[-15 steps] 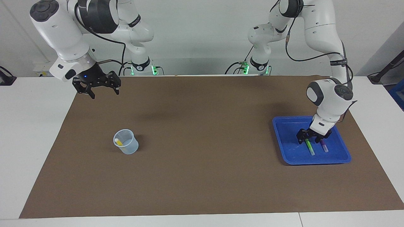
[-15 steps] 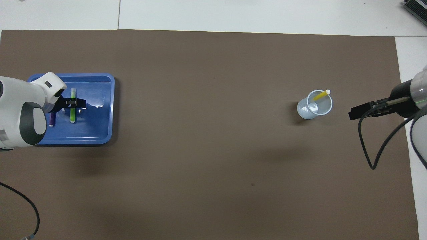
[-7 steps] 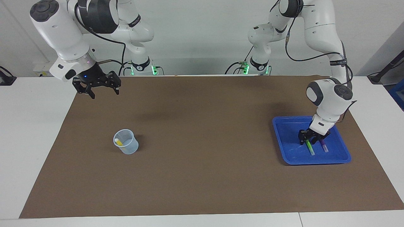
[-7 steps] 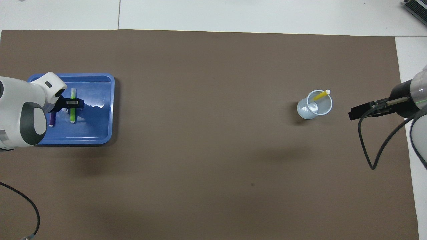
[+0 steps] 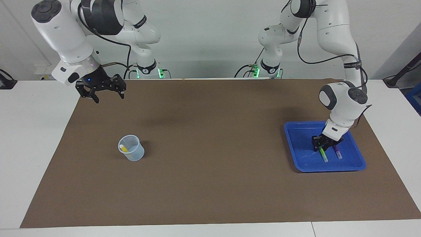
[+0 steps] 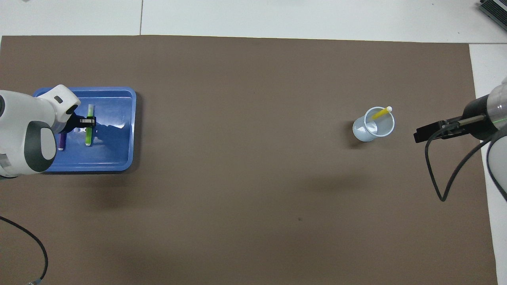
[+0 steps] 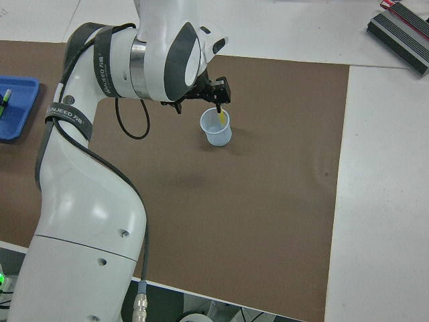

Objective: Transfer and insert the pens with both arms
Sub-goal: 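Lower the left gripper onto the green pen and close it, then lift the green pen out of the tray with the left gripper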

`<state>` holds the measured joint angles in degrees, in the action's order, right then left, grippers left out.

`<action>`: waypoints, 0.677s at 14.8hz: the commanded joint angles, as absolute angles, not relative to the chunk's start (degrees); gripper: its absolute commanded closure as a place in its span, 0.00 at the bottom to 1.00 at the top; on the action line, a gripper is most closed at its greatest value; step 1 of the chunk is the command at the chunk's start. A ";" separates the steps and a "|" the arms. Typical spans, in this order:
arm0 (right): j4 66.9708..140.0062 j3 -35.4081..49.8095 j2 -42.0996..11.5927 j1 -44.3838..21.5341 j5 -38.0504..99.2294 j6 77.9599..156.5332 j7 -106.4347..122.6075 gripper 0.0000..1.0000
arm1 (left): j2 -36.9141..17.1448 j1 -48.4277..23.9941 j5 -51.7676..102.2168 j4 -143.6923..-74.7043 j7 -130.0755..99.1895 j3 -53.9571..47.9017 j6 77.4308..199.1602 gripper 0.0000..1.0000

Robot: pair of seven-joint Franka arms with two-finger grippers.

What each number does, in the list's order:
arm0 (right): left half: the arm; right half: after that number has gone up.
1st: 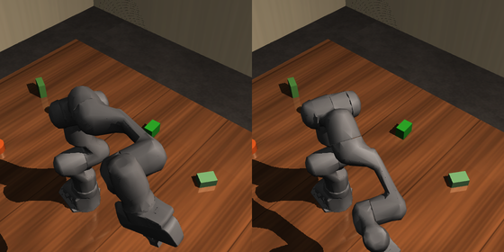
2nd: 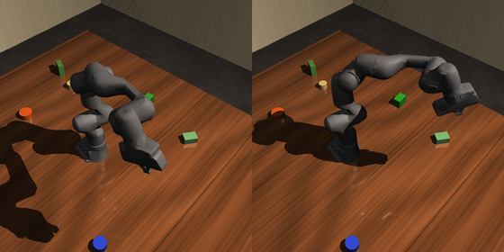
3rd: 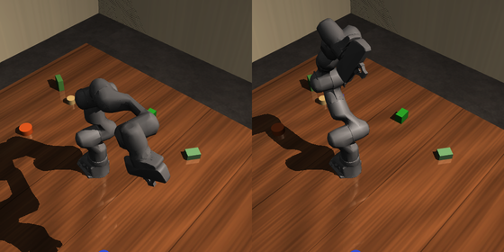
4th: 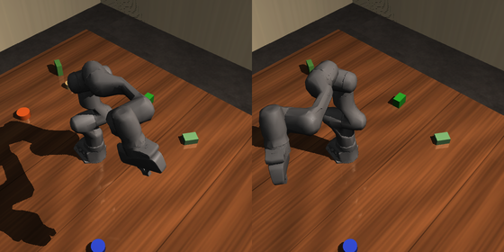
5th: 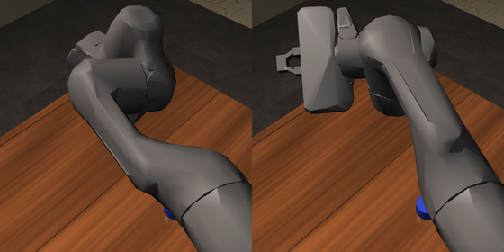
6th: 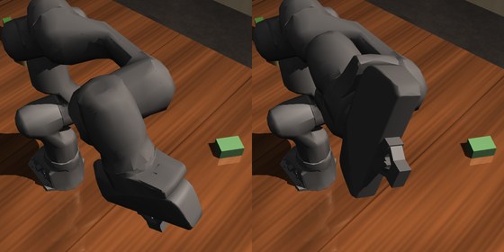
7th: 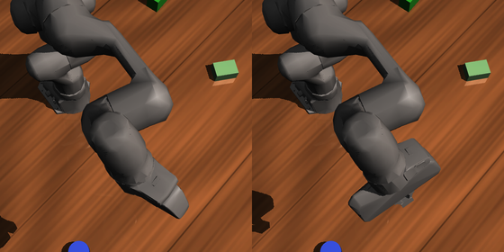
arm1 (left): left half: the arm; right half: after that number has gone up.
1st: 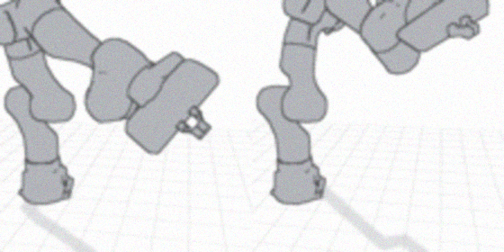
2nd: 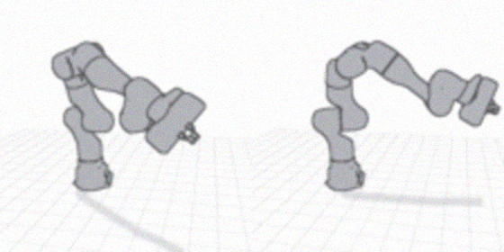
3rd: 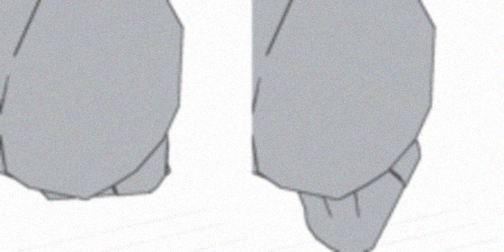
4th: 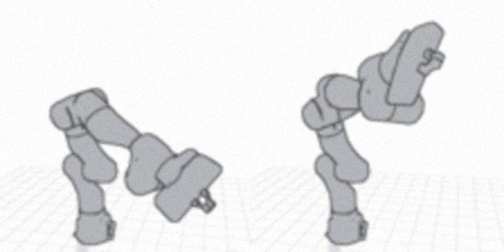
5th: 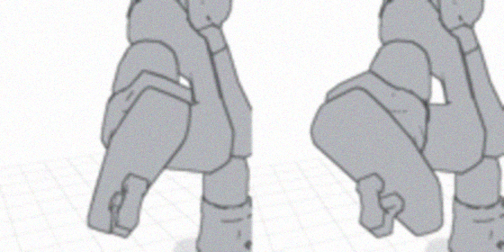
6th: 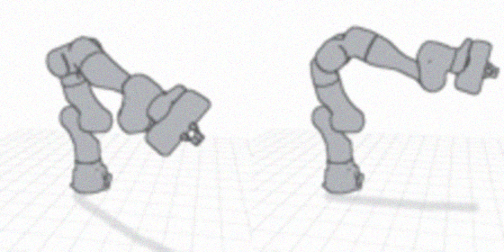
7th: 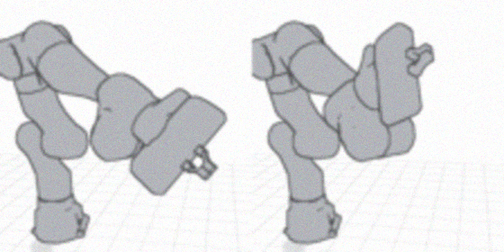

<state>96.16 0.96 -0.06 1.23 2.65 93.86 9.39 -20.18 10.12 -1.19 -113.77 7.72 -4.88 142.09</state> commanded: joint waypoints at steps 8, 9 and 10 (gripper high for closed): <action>97.21 1.67 0.97 2.02 1.32 93.08 8.17 0.00 | -20.04 10.46 0.25 -103.10 5.73 -4.75 126.13 1.00; 97.21 1.67 0.97 2.02 1.32 93.25 8.09 0.00 | -19.52 10.46 1.92 -103.10 3.54 -4.83 125.78 1.00; 97.21 1.67 0.97 2.02 1.32 93.25 8.17 0.00 | -18.90 10.20 3.24 -103.10 1.43 -4.83 124.81 1.00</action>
<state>96.18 0.96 -0.05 1.23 2.65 93.80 9.39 -19.93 10.15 0.86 -103.45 4.79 -4.56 127.16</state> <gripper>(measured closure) 0.000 0.833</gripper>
